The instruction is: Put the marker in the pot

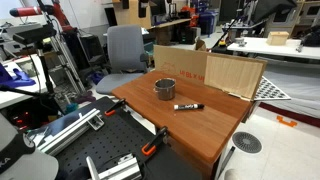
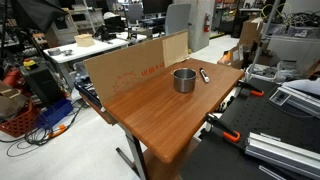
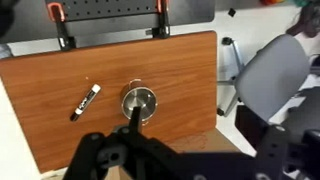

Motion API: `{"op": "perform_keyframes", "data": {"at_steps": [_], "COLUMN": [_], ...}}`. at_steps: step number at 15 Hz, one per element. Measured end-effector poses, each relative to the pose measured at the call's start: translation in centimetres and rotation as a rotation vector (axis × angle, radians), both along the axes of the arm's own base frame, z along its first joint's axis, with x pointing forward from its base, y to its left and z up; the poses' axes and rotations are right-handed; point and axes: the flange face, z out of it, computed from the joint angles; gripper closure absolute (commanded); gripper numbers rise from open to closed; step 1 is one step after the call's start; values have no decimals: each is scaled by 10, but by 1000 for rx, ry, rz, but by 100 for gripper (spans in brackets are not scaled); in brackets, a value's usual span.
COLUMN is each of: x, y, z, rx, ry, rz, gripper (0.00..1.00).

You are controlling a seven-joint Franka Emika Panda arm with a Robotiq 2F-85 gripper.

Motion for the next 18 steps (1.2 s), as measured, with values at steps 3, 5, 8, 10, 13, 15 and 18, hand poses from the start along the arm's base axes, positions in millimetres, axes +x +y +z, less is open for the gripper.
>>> {"op": "perform_keyframes", "data": {"at_steps": [3,5,8,10,13,15,18], "x": [1,1,1,1,2,5,12], "y": [0,0,0,0,-3,-8,-20], "z": [2,2,2,2,1,-3,-16], "rx": [0,0,0,-1,-6,-12,-20], "ry": [-4,-4,-4,-4,-17,-44,-51], "rz": [0,0,0,-1,-12,-37,-96], "gripper": [0,0,0,0,0,0,0]}}
